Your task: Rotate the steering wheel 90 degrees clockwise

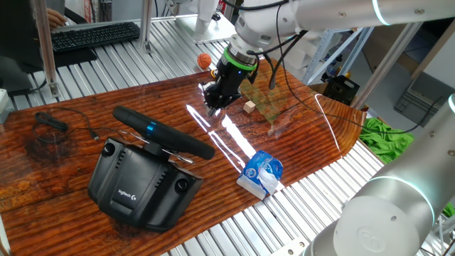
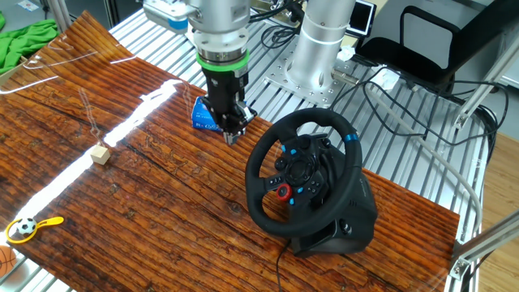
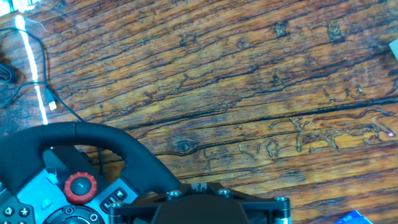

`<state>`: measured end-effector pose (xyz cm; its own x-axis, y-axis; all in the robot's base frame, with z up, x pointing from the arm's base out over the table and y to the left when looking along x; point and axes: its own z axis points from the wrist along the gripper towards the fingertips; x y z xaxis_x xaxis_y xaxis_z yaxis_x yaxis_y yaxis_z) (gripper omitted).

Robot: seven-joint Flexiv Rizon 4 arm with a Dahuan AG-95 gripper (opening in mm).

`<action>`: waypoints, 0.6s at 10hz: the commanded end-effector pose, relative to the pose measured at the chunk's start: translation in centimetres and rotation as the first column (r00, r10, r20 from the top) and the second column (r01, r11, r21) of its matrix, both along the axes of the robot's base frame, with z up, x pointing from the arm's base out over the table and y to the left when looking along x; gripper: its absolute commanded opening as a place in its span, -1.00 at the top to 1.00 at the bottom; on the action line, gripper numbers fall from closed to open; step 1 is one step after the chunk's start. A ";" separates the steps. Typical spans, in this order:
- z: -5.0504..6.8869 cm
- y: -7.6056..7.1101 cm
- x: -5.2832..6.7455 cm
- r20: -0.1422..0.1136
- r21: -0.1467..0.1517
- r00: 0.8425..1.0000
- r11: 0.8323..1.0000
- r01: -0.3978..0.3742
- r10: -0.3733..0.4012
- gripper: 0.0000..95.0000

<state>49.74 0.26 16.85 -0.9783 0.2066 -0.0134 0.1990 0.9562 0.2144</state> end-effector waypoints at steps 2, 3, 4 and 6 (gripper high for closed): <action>-0.6 1.9 -0.4 -0.088 0.093 0.995 0.994 0.048 -0.040 1.00; -0.6 2.5 -0.6 -0.102 0.108 0.994 0.992 0.061 -0.050 1.00; -0.6 3.5 -0.8 -0.115 0.119 0.991 0.989 0.085 -0.071 1.00; -0.3 4.9 -1.4 -0.136 0.143 0.985 0.982 0.126 -0.106 1.00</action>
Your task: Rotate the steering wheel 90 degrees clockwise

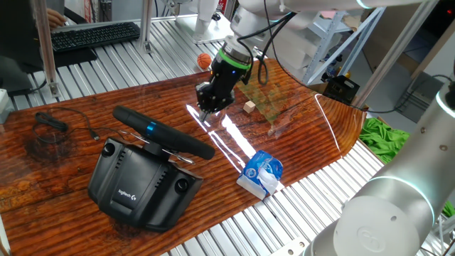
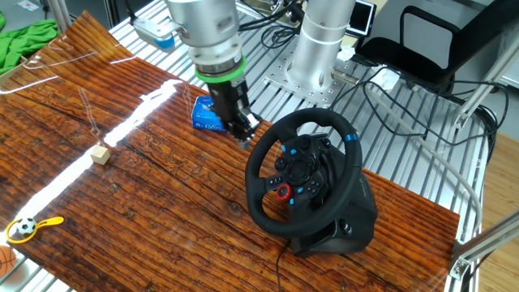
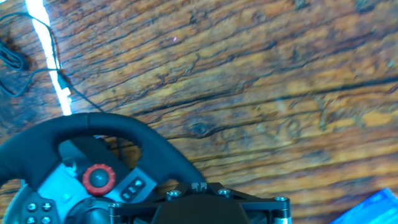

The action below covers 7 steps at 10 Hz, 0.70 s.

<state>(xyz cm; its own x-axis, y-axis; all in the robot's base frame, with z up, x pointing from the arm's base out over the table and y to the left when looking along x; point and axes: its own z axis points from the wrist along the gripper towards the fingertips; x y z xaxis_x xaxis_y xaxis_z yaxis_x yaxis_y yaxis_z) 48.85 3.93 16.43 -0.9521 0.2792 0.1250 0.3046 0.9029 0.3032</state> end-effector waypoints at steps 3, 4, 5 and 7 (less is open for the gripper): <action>0.9 3.4 -1.7 -0.036 0.038 0.996 0.996 0.080 -0.078 1.00; 1.2 4.0 -2.2 -0.043 0.045 0.995 0.995 0.093 -0.091 1.00; 1.5 4.6 -2.6 -0.048 0.047 0.994 0.994 0.101 -0.099 1.00; 2.0 5.6 -3.5 -0.064 0.056 0.992 0.992 0.116 -0.112 1.00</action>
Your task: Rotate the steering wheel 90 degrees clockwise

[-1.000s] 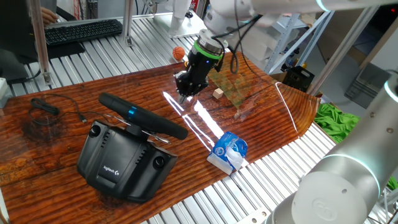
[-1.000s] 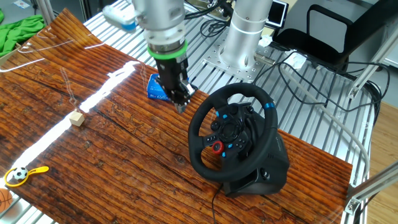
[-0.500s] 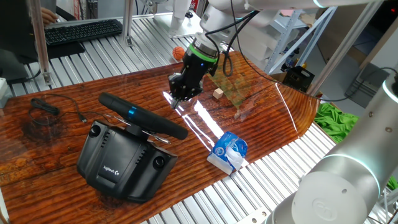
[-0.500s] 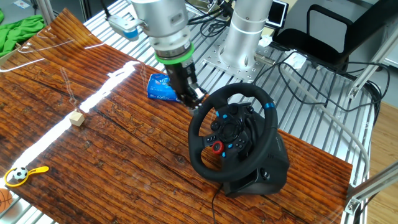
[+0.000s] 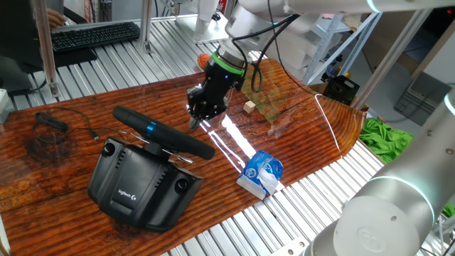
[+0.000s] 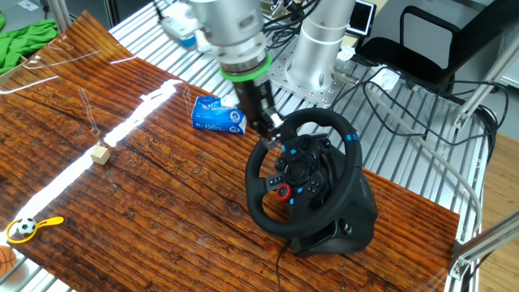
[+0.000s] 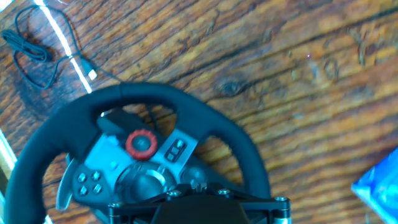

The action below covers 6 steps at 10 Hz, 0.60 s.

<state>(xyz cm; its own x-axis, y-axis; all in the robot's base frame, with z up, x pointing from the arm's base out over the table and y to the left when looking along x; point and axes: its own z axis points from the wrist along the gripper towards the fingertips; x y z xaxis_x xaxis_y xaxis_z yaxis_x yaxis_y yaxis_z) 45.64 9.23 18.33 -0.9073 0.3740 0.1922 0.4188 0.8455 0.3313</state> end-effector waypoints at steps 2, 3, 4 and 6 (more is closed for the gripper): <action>0.5 1.4 -1.2 -0.018 0.014 1.000 1.000 0.019 -0.018 1.00; 0.7 2.2 -1.5 -0.026 0.027 0.999 0.999 0.035 -0.035 1.00; 0.7 2.3 -1.5 -0.033 0.034 0.999 0.999 0.031 -0.030 1.00; 0.5 2.5 -0.8 -0.061 0.070 0.997 0.997 0.040 -0.036 1.00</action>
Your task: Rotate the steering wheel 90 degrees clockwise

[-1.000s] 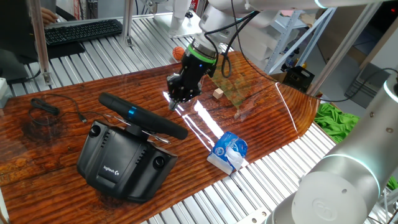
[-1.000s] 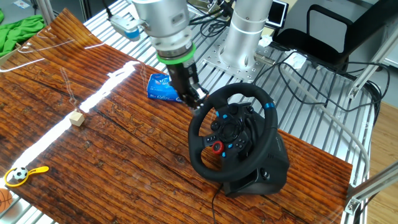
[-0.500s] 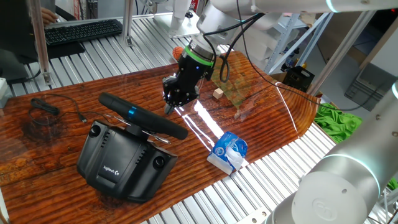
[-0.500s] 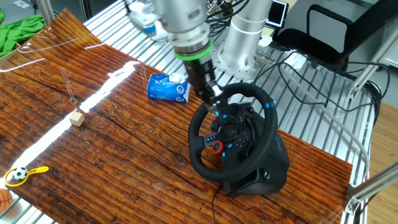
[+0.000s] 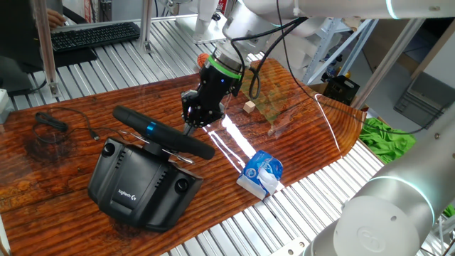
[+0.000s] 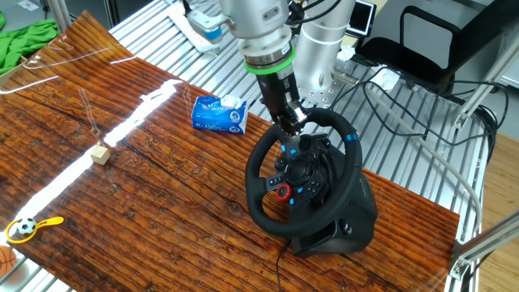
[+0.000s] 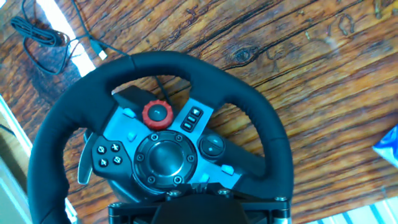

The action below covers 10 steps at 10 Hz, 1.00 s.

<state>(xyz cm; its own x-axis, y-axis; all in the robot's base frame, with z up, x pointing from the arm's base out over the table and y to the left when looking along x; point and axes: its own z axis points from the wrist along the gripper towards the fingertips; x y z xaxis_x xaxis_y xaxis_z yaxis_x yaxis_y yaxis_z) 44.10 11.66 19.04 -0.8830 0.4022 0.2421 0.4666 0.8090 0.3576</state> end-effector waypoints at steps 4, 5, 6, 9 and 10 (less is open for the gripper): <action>-0.5 0.4 1.8 -0.089 0.107 0.996 0.994 0.018 -0.008 1.00; -0.5 0.5 2.1 -0.116 0.139 0.993 0.990 0.021 -0.005 1.00; -0.6 0.6 2.3 -0.125 0.151 0.992 0.988 0.022 -0.003 1.00; -0.5 0.7 3.5 -0.142 0.185 0.990 0.982 0.048 -0.021 1.00; -0.6 0.8 3.9 -0.146 0.192 0.989 0.980 0.056 -0.028 1.00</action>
